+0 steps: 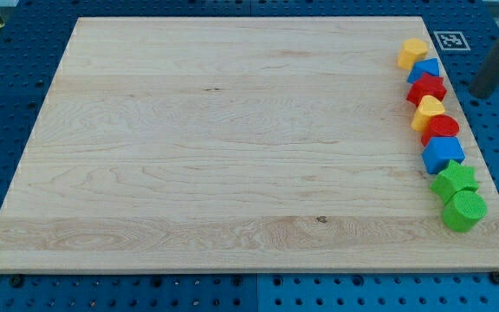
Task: Move your arm to the right of the green circle
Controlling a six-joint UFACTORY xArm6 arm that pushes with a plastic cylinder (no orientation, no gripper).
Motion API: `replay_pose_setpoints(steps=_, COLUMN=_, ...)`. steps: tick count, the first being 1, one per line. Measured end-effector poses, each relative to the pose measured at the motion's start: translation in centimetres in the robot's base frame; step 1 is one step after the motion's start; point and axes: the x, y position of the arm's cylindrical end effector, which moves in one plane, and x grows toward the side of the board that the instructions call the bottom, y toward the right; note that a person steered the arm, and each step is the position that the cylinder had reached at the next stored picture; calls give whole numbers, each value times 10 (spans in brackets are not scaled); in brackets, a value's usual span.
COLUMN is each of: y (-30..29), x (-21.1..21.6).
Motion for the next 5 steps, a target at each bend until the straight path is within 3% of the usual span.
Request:
replay_pose_setpoints(steps=3, y=0, x=19)
replay_pose_setpoints(steps=5, y=0, x=70)
